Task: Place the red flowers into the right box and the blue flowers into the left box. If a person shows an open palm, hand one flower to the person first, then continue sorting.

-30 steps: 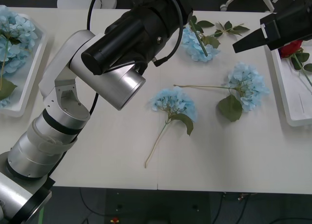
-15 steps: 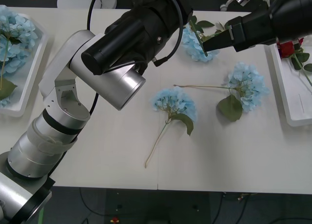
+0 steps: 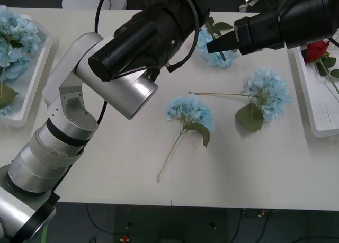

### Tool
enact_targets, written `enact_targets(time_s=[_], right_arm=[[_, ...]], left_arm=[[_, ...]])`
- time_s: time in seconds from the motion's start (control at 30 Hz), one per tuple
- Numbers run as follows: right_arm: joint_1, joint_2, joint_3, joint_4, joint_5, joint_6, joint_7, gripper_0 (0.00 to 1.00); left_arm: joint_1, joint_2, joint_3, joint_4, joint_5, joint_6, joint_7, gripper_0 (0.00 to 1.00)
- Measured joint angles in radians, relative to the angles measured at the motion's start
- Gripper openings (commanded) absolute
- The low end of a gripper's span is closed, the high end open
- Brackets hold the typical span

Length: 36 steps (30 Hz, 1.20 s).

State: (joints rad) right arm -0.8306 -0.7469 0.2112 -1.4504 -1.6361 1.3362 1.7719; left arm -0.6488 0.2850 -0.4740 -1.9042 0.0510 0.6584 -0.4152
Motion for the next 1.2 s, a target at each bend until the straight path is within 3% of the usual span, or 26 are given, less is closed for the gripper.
enact_targets(time_s=[0.03,0.13,0.2,0.27,0.47,0.9,0.93,0.97,1.0,1.2], right_arm=[[0.000,0.001,0.003,0.000,0.002,-0.005,0.000,0.99],[0.000,0.002,0.009,0.000,0.009,-0.008,0.000,0.77],[0.000,0.002,0.011,0.000,0.010,-0.009,0.000,0.52],[0.000,0.002,0.014,0.000,0.010,-0.009,0.000,0.35],[0.000,0.002,0.027,0.000,0.010,-0.010,0.000,0.00],[0.000,0.003,0.030,0.000,0.010,-0.011,0.000,0.00],[0.000,0.003,0.030,0.000,0.010,-0.011,0.000,0.00],[0.000,0.003,0.030,0.000,0.010,-0.011,0.000,0.00],[0.000,0.003,0.030,0.000,0.010,-0.011,0.000,0.00],[0.000,0.003,0.030,0.000,0.010,-0.012,0.000,0.00]], left_arm=[[0.000,0.000,0.000,0.000,0.000,0.000,0.000,0.00],[0.000,0.000,0.000,0.000,0.000,0.000,0.000,0.00],[0.000,0.000,0.000,0.000,0.000,0.000,0.000,0.00],[0.000,0.000,0.000,0.000,0.000,0.000,0.000,0.00],[0.000,0.000,0.000,0.000,0.000,0.000,0.000,0.00],[0.000,0.000,0.000,0.000,0.000,0.000,0.000,0.00],[0.000,0.000,0.000,0.000,0.000,0.000,0.000,0.24],[0.000,0.000,0.000,0.000,0.000,0.000,0.000,0.76],[0.000,0.000,0.000,0.000,0.000,0.000,0.000,1.00],[0.000,0.000,0.000,0.000,0.000,0.000,0.000,1.00]])
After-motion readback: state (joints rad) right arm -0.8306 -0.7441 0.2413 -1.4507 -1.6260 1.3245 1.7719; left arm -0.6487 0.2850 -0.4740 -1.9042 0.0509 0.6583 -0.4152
